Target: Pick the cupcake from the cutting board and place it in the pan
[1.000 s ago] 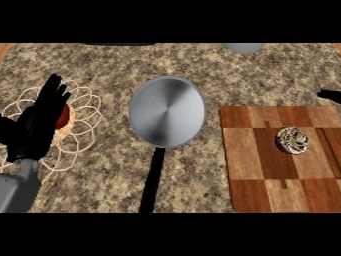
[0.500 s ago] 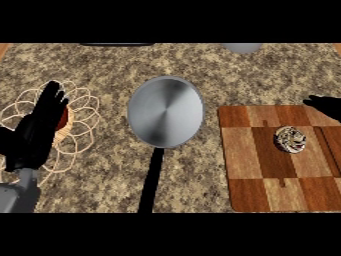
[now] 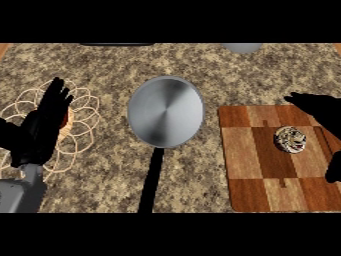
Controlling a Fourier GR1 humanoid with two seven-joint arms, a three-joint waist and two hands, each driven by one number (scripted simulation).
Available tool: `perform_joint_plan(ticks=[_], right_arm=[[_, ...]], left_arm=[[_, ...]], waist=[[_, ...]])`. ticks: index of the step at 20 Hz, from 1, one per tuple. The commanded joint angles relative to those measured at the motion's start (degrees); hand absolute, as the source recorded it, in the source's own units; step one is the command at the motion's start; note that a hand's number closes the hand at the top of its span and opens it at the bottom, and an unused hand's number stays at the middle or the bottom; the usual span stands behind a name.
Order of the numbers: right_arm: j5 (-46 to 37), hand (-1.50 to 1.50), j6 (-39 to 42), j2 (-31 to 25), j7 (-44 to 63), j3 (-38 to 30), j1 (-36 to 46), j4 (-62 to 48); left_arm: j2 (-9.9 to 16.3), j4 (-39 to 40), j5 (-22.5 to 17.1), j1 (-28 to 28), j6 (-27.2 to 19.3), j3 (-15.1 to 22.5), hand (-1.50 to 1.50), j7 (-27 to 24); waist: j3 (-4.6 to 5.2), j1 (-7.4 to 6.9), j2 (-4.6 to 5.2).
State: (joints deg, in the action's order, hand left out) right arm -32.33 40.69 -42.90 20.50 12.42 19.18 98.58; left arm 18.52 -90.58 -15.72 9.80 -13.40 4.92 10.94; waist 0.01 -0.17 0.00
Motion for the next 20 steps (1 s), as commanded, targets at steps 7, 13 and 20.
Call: perform_joint_plan(ticks=[7, 13, 20], right_arm=[[-10.4, -1.5, 0.5, 6.0, -1.9, -0.8, 2.1, -7.7], [-13.8, -1.5, -1.4, 8.2, -7.1, -0.9, -0.7, -10.6], [-19.0, -1.5, -2.1, 10.7, -11.5, -2.7, 3.3, -17.9]], left_arm=[[-3.0, 3.7, 2.4, -0.5, 3.4, -2.7, 0.0, -2.2], [-3.0, -2.6, 4.0, -2.4, 2.8, -3.7, 0.0, 1.8], [-5.4, 0.5, 5.7, 0.3, 4.2, -4.7, 0.0, 1.6]], waist=[[0.0, 0.0, 0.04], [-0.02, 0.02, -0.04], [-0.01, 0.06, 0.01]])
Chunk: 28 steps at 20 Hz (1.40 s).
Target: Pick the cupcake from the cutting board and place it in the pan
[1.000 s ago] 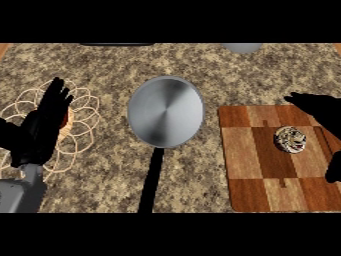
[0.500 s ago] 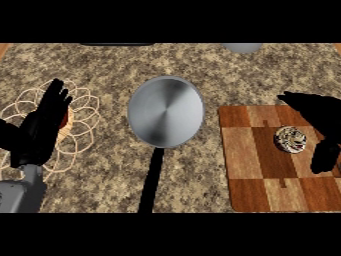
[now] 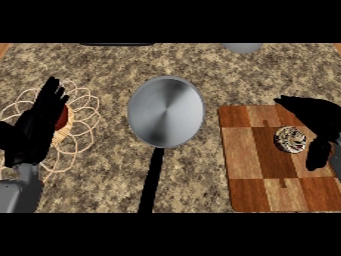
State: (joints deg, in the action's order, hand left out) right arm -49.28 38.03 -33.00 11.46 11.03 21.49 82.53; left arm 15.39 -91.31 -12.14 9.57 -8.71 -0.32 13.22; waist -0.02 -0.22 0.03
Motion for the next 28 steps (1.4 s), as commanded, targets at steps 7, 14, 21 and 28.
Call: perform_joint_plan(ticks=[7, 14, 21, 28], right_arm=[[-6.0, -1.5, -6.2, 5.9, -5.3, -2.2, 0.5, -8.5], [-8.6, 1.5, -7.7, 6.7, -10.8, -1.7, 1.3, -12.0], [-10.2, 1.5, -12.4, 8.9, -13.9, -2.0, -0.6, -13.1], [-9.6, 1.5, -14.7, 9.2, -18.1, -6.2, 3.5, -17.4]], left_arm=[[-1.8, 0.1, 2.1, 0.0, 1.6, -1.8, 0.0, 1.3], [-2.9, -1.8, 2.4, -1.1, 2.9, -2.1, 0.0, 1.4], [-4.9, -1.2, 3.6, -0.8, 1.7, -2.1, 0.0, 1.3], [-4.2, -0.6, 5.6, -0.6, 2.1, -3.0, 0.0, 0.8]], waist=[[0.01, -0.01, -0.02], [0.01, 0.02, -0.04], [0.01, 0.22, -0.09], [0.01, 0.0, -0.02]])
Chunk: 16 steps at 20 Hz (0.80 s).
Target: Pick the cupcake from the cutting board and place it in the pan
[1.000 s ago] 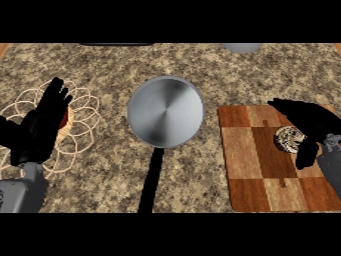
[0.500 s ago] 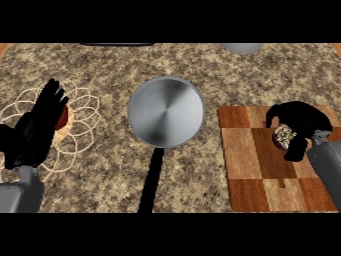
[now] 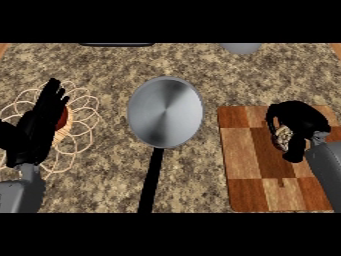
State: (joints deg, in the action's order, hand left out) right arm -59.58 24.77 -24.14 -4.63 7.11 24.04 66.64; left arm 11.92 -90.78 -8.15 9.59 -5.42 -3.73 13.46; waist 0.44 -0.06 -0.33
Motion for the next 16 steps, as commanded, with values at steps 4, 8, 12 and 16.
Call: perform_joint_plan(ticks=[4, 8, 12, 16], right_arm=[[-2.5, 1.5, -1.8, 23.4, 26.8, 6.4, 4.0, 4.4], [-1.9, 1.5, -5.1, 23.8, 37.1, 10.1, 8.8, 5.4], [-6.7, 1.5, -9.2, 24.0, 50.1, 15.6, 18.4, 8.0], [-10.3, 1.5, -10.6, 24.1, 63.1, 21.2, 27.4, 8.4]], left_arm=[[-0.5, -0.2, 0.0, 1.0, 1.0, 1.4, 0.0, 0.3], [-1.7, 0.5, 0.3, 1.9, 1.8, 3.5, 0.0, 0.1], [-1.6, 1.5, 0.6, 3.3, 2.4, 4.3, 0.0, 0.7], [-2.6, 2.1, 1.1, 4.5, 1.9, 5.3, 0.0, 1.2]], waist=[[-0.32, -3.24, 0.07], [-0.25, -6.55, 0.22], [0.0, -8.08, -0.23], [0.01, -8.95, -0.15]])
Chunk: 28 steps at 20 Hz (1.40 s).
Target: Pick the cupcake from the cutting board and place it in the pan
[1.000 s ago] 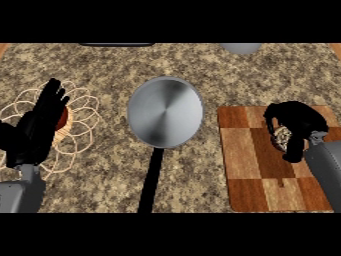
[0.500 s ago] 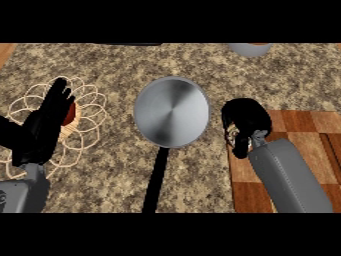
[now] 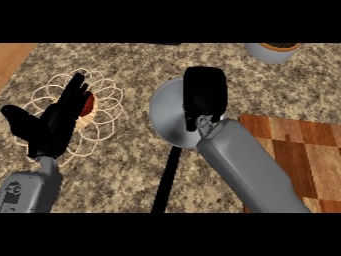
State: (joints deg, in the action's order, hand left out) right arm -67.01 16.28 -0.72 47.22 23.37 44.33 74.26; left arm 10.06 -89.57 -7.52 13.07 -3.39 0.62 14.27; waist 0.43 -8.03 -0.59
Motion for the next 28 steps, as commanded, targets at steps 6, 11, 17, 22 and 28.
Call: perform_joint_plan(ticks=[6, 11, 17, 22, 28], right_arm=[[1.7, 1.5, -0.9, 0.7, 24.7, 8.1, 19.7, -2.6], [4.4, 1.5, -5.0, 0.7, 31.2, 9.3, 24.8, -6.6], [6.3, 1.5, -8.5, 0.7, 36.5, 8.9, 30.0, -10.7], [6.5, 1.5, -15.1, 0.7, 36.8, 10.7, 28.2, -12.8], [4.3, 1.5, -19.8, 0.7, 33.9, 8.2, 23.5, -12.7]], left_arm=[[-2.1, 2.0, 0.8, 2.2, 0.5, 2.9, 0.0, 0.1], [-1.3, 3.5, 0.9, 3.6, -0.1, 1.1, 0.0, -0.1], [-0.5, 4.2, 0.6, 3.3, -0.1, -0.4, 0.0, -1.4], [-1.1, 4.3, 1.6, 2.1, -1.9, -1.0, 0.0, -2.4], [0.9, 1.1, 0.2, -1.3, -1.2, -3.4, 0.0, -2.4]], waist=[[0.05, -2.55, 0.84], [0.0, -1.43, 1.2], [-0.07, 0.42, 1.01], [-0.24, 3.05, 1.0], [-0.39, 5.52, 0.55]])
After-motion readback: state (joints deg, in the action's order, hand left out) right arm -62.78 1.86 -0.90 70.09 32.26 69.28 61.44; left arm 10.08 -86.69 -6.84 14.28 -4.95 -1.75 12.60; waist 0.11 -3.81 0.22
